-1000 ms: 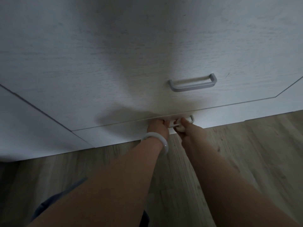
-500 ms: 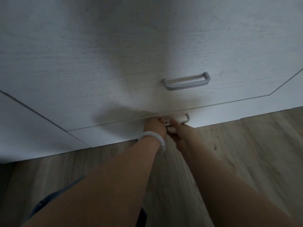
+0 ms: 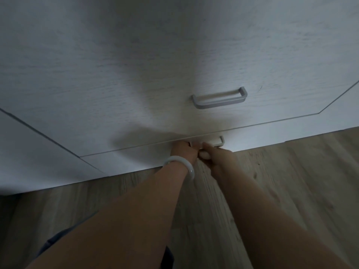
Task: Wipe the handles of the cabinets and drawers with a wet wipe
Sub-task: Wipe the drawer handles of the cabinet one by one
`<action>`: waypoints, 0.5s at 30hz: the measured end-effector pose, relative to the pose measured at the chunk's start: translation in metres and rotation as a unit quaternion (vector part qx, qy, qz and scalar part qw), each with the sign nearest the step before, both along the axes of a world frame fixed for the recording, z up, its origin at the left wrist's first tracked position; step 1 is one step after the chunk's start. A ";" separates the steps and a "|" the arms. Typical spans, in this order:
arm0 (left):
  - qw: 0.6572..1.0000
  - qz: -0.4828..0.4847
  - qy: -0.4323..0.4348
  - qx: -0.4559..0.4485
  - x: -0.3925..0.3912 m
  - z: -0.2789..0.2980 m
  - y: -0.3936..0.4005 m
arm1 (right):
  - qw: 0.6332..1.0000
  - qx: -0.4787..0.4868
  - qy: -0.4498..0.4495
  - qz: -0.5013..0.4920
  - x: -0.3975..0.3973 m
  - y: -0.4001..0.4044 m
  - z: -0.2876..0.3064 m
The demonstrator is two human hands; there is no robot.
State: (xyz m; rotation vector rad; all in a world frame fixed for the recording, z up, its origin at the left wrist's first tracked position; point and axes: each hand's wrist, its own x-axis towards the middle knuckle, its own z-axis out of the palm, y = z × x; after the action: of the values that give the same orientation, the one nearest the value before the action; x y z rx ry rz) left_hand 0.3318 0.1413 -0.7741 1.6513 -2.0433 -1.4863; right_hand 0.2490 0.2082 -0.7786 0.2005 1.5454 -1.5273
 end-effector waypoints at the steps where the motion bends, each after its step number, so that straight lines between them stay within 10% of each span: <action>1: 1.000 -0.003 0.003 -0.001 0.000 -0.001 -0.001 | 0.999 -0.014 -0.020 -0.036 -0.011 0.001 0.002; 15: 0.999 0.006 0.046 0.016 0.006 -0.008 -0.004 | 0.994 -0.070 -0.035 -0.079 -0.039 0.006 0.000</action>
State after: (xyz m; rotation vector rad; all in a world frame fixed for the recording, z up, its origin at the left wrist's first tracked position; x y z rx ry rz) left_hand 0.3380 0.1371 -0.7821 1.5721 -1.9680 -1.5677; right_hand 0.2104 0.2142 -0.7784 0.2971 1.3888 -1.7274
